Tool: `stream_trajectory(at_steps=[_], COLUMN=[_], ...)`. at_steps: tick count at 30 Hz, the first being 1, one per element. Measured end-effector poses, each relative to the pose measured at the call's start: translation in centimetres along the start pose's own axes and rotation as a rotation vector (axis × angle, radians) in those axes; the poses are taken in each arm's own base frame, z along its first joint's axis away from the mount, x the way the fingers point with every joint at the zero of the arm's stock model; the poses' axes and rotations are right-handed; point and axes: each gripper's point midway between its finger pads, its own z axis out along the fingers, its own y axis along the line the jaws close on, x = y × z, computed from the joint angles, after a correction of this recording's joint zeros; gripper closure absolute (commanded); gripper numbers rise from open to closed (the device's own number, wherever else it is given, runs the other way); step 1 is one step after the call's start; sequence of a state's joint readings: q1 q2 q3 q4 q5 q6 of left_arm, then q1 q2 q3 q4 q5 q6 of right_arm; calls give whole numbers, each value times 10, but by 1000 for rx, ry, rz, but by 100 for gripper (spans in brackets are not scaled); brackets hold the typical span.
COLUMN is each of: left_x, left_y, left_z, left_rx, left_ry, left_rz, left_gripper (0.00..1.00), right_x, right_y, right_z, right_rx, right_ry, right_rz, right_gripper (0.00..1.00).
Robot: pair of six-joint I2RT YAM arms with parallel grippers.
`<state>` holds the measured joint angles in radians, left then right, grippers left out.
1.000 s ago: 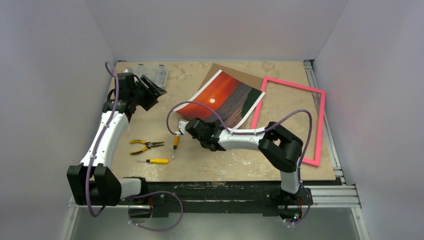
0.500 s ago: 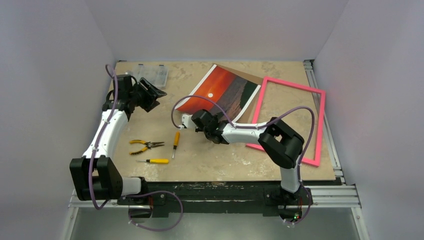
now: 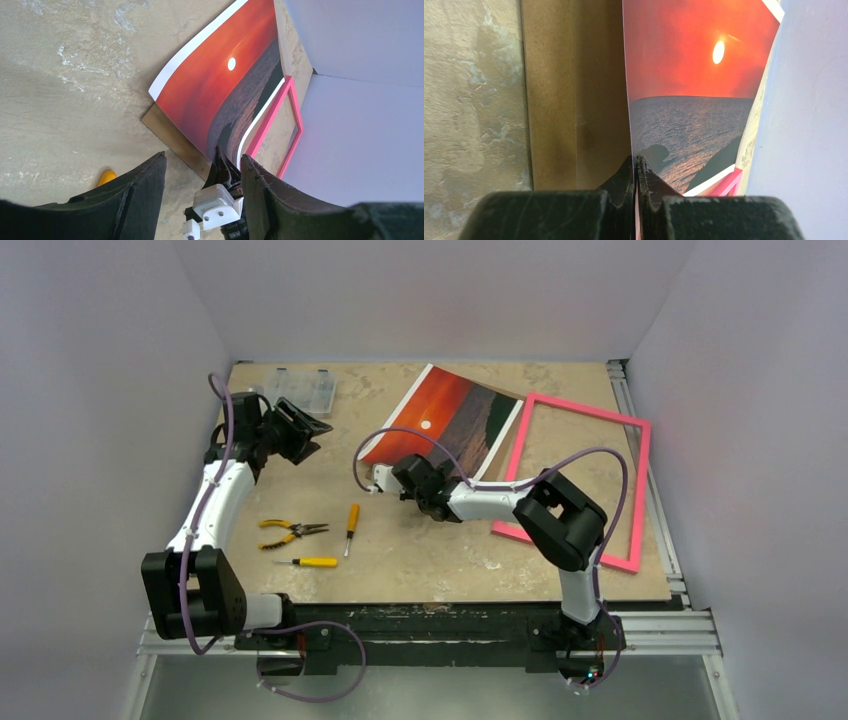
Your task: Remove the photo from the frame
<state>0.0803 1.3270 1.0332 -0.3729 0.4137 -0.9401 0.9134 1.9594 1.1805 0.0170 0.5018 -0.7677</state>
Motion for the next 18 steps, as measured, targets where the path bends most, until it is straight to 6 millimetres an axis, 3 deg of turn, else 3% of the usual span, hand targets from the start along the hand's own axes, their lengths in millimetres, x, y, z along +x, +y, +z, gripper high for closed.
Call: stream_trajectory(at_steps=[4, 18], left_x=[0, 0], left_y=[-1, 0], left_z=[1, 3], left_rx=[9, 26], left_ry=[3, 12], left_rz=[-8, -20], left_gripper=[46, 46], right_x=[5, 22], right_y=[1, 11], right_z=[1, 1], right_rx=[-4, -31], right_ry=[11, 54], right_rz=[3, 16], right_gripper=[93, 92])
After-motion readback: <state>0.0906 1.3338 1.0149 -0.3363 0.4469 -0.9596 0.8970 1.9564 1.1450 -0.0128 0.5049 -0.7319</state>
